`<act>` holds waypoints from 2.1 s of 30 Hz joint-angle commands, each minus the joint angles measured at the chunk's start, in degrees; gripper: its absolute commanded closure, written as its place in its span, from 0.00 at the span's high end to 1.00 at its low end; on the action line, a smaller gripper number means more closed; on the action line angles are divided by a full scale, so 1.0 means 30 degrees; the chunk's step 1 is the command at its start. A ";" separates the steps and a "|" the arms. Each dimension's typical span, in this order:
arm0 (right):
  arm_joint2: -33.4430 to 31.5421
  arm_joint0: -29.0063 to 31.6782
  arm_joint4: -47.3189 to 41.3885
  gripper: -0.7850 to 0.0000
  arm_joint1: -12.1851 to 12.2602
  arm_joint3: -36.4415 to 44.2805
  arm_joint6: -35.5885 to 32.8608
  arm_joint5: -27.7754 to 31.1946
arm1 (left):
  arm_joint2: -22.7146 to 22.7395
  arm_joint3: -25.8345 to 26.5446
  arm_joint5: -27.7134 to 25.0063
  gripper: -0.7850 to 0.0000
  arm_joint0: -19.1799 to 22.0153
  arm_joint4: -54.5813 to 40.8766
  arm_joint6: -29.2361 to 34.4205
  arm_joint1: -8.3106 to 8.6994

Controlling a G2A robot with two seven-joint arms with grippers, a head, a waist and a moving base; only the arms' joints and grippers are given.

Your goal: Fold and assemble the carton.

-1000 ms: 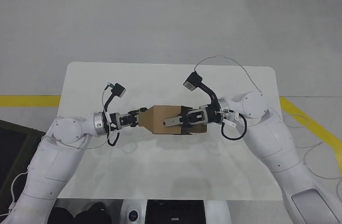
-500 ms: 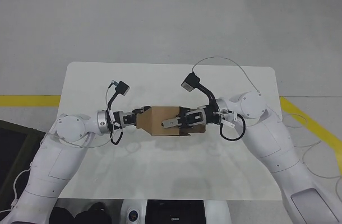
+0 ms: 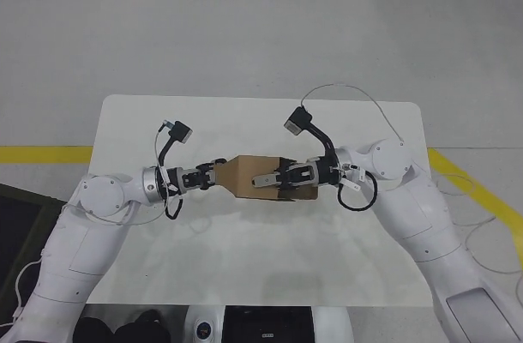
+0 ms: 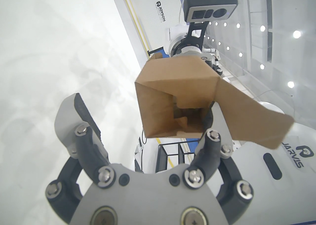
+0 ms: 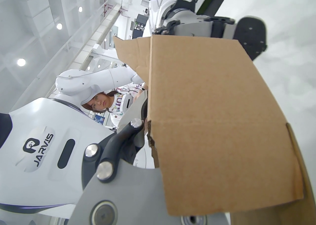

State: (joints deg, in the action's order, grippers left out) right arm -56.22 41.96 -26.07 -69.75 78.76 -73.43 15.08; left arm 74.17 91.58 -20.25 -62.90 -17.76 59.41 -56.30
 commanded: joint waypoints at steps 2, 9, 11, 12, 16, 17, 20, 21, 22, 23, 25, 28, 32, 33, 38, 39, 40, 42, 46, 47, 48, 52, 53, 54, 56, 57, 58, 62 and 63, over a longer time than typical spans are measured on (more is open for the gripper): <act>-0.0309 0.0057 0.0251 0.00 0.0089 -0.0134 0.0222 -0.0129 | 0.0396 -0.0006 -0.0025 1.00 -0.0109 -0.0128 0.0002 0.0068; -0.0599 0.0095 0.1601 0.00 0.0252 -0.0435 0.1159 -0.1234 | 0.1327 0.0212 -0.0087 1.00 -0.0456 -0.0542 0.0057 0.0226; -0.0562 0.0093 0.2098 0.00 0.0283 -0.0421 0.1445 -0.1717 | 0.1636 0.0480 -0.0134 1.00 -0.0626 -0.0723 0.0154 0.0281; -0.0529 0.0086 0.2295 0.00 0.0293 -0.0361 0.1544 -0.1914 | 0.1773 0.0639 -0.0151 1.00 -0.0710 -0.0758 0.0187 0.0306; -0.0238 0.0064 0.2938 0.00 0.0291 -0.0062 0.1738 -0.2459 | 0.2081 0.1228 -0.0177 1.00 -0.0898 -0.0760 0.0235 0.0372; -0.0153 0.0047 0.3052 0.00 0.0284 0.0019 0.1751 -0.2550 | 0.2105 0.1282 -0.0174 1.00 -0.0886 -0.0641 0.0130 0.0377; 0.0092 -0.0056 0.3454 0.00 0.0264 0.0164 0.1788 -0.2810 | 0.1858 0.1191 -0.0030 1.00 -0.0757 -0.0281 -0.0116 0.0353; 0.0180 -0.0098 0.3572 0.00 0.0253 0.0230 0.1801 -0.2882 | 0.1732 0.1122 0.0010 1.00 -0.0683 -0.0159 -0.0133 0.0342; 0.0268 -0.0140 0.3697 0.00 0.0243 0.0294 0.1802 -0.2933 | 0.1598 0.1033 0.0029 1.00 -0.0595 -0.0013 -0.0129 0.0330; 0.0330 -0.0161 0.3749 0.00 0.0232 0.0336 0.1849 -0.2988 | 0.1471 0.0931 0.0024 1.00 -0.0498 0.0142 -0.0120 0.0319; 0.0402 -0.0210 0.3818 0.00 0.0221 0.0428 0.1872 -0.3015 | 0.1243 0.0695 0.0009 1.00 -0.0295 0.0506 -0.0142 0.0300; 0.0394 -0.0235 0.3840 0.00 0.0234 0.0554 0.1832 -0.3020 | 0.0970 0.0274 0.0083 1.00 0.0016 0.1012 -0.0232 0.0276; 0.0212 -0.0197 0.3737 0.00 0.0286 0.0647 0.1756 -0.2889 | 0.0703 -0.0182 0.0045 1.00 0.0348 0.1545 -0.0453 0.0246; 0.0160 -0.0177 0.3718 0.00 0.0304 0.0666 0.1728 -0.2863 | 0.0655 -0.0290 0.0026 1.00 0.0395 0.1600 -0.0478 0.0242; -0.0213 -0.0044 0.3526 0.00 0.0405 0.0825 0.1684 -0.2719 | 0.0593 -0.0633 -0.0104 1.00 0.0474 0.1742 -0.0425 0.0256; -0.0292 -0.0013 0.3500 0.00 0.0427 0.0865 0.1678 -0.2689 | 0.0615 -0.0712 -0.0114 1.00 0.0474 0.1775 -0.0408 0.0266; -0.0365 0.0017 0.3476 0.00 0.0449 0.0929 0.1674 -0.2671 | 0.0648 -0.0783 -0.0129 1.00 0.0478 0.1772 -0.0402 0.0275; -0.0496 0.0082 0.3404 0.00 0.0489 0.1077 0.1651 -0.2651 | 0.0731 -0.0939 -0.0175 1.00 0.0475 0.1795 -0.0365 0.0300; -0.0691 0.0211 0.3233 0.00 0.0550 0.1300 0.1645 -0.2582 | 0.0897 -0.1184 -0.0216 1.00 0.0453 0.1853 -0.0344 0.0349; -0.0690 0.0233 0.3180 0.00 0.0555 0.1393 0.1607 -0.2541 | 0.0903 -0.1212 -0.0208 1.00 0.0443 0.1849 -0.0331 0.0355; -0.0671 0.0253 0.3144 0.00 0.0557 0.1466 0.1582 -0.2523 | 0.0906 -0.1222 -0.0215 1.00 0.0447 0.1872 -0.0316 0.0362; -0.0407 0.0248 0.3016 0.00 0.0517 0.1694 0.1514 -0.2454 | 0.0808 -0.1294 -0.0209 1.00 0.0499 0.1939 -0.0350 0.0364; -0.0344 0.0239 0.2963 0.00 0.0502 0.1723 0.1531 -0.2439 | 0.0766 -0.1321 -0.0202 1.00 0.0518 0.1978 -0.0367 0.0362; -0.0292 0.0222 0.2929 0.00 0.0491 0.1747 0.1544 -0.2436 | 0.0726 -0.1346 -0.0190 1.00 0.0540 0.1999 -0.0386 0.0358; -0.0195 0.0197 0.2917 0.00 0.0474 0.1777 0.1551 -0.2384 | 0.0649 -0.1401 -0.0187 1.00 0.0577 0.2099 -0.0412 0.0356; -0.0134 0.0178 0.2922 0.00 0.0466 0.1795 0.1512 -0.2372 | 0.0613 -0.1412 -0.0181 1.00 0.0597 0.2167 -0.0422 0.0356; -0.0099 0.0159 0.2912 0.00 0.0459 0.1794 0.1525 -0.2374 | 0.0576 -0.1400 -0.0211 1.00 0.0618 0.2280 -0.0418 0.0358; -0.0016 0.0066 0.2893 0.00 0.0443 0.1751 0.1558 -0.2335 | 0.0389 -0.1323 -0.0291 1.00 0.0628 0.2587 -0.0467 0.0355; 0.0002 0.0040 0.2868 0.00 0.0437 0.1741 0.1574 -0.2336 | 0.0335 -0.1296 -0.0294 1.00 0.0626 0.2666 -0.0490 0.0352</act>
State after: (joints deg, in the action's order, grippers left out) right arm -56.25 42.15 -17.40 -68.42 84.02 -68.75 8.08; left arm 75.32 87.62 -21.12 -61.02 -9.98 57.99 -55.23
